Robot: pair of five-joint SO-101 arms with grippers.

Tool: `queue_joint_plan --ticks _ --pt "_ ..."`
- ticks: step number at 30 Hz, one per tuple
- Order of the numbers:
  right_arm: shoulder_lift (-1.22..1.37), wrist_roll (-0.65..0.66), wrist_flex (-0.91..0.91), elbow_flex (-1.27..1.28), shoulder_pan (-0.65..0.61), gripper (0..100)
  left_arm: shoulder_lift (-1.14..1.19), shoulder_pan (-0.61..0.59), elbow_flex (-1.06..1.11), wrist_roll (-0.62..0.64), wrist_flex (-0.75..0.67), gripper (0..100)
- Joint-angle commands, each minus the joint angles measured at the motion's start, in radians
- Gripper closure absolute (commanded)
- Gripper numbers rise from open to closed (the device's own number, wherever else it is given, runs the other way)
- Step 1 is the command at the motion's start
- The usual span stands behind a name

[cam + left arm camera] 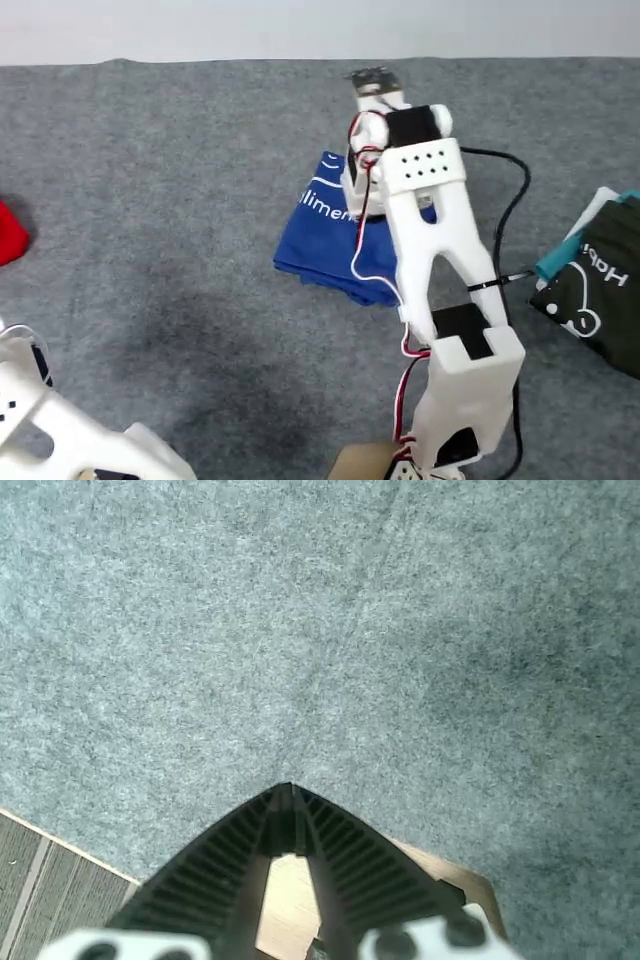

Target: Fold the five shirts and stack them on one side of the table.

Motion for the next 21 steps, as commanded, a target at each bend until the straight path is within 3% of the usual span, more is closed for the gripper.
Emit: queue_joint_plan --ticks 1,11,21 --pt "-0.008 -0.112 0.036 -0.051 0.050 91.6 -0.017 0.006 -0.004 -0.009 0.002 100" --pt "0.156 -0.141 0.033 -0.057 0.033 67.9 -0.017 0.006 -0.004 -0.009 0.002 100" --pt "0.272 -0.135 -0.114 -0.057 0.002 65.3 -0.017 0.006 -0.004 -0.009 0.002 100"
